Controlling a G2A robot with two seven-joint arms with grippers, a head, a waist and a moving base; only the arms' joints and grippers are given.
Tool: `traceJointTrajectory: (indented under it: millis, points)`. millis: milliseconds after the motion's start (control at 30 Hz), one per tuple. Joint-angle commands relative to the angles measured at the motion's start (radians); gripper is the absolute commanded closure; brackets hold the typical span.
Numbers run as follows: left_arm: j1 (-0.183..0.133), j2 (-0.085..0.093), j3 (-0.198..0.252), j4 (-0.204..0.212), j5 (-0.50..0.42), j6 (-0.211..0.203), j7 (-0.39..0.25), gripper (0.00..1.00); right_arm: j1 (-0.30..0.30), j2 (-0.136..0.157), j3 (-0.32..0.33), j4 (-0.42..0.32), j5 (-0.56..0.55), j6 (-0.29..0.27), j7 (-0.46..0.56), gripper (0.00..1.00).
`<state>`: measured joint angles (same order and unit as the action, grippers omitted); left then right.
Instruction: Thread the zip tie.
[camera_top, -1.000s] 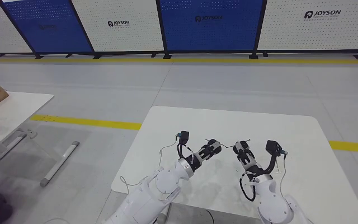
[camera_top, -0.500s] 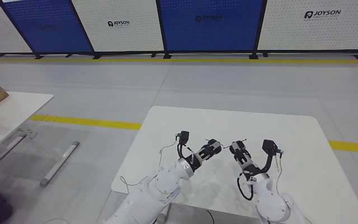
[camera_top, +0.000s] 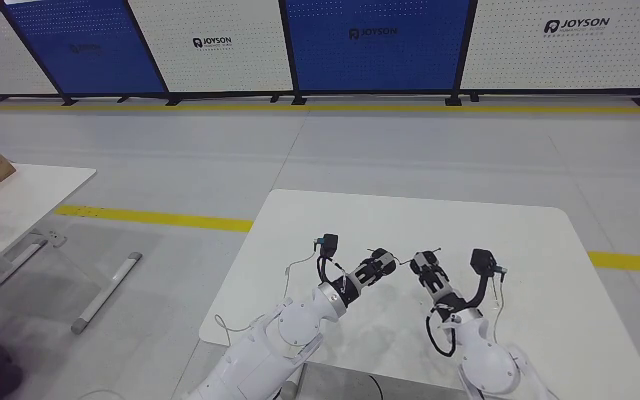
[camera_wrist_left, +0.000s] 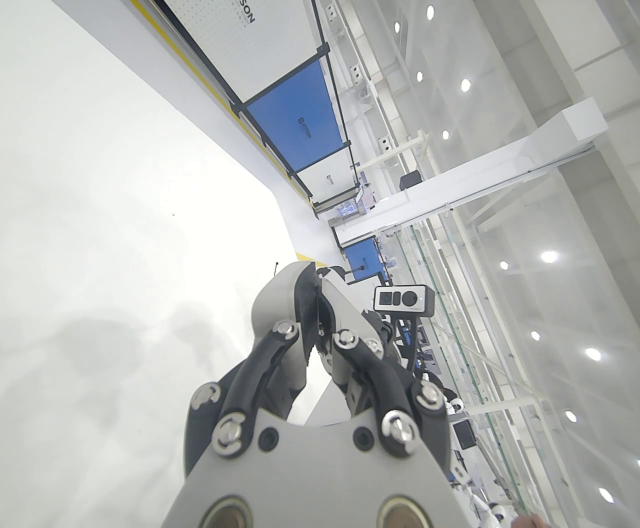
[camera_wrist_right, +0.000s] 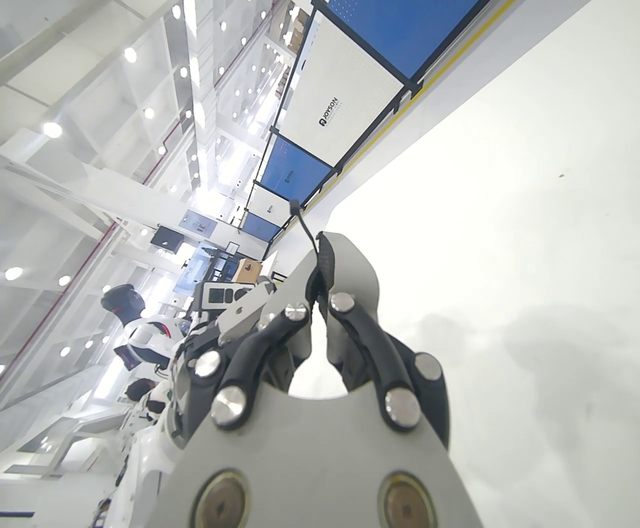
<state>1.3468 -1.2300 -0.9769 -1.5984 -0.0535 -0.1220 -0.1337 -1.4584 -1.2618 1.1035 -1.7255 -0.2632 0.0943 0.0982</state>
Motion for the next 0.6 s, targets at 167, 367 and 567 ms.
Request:
traceJointTrajectory:
  millis: [167, 367, 567]
  points:
    - [0.000, 0.000, 0.000, 0.000, 0.000, 0.000, 0.000, 1.00, -0.010, -0.002, 0.012, 0.004, 0.010, -0.018, 0.002, 0.97]
    - [0.000, 0.000, 0.000, 0.000, 0.000, 0.000, 0.000, 1.00, -0.019, -0.003, 0.020, 0.000, 0.008, -0.030, 0.005, 0.86]
    - [0.000, 0.000, 0.000, 0.000, 0.000, 0.000, 0.000, 1.00, -0.031, -0.004, 0.025, -0.010, -0.008, -0.041, 0.010, 0.92]
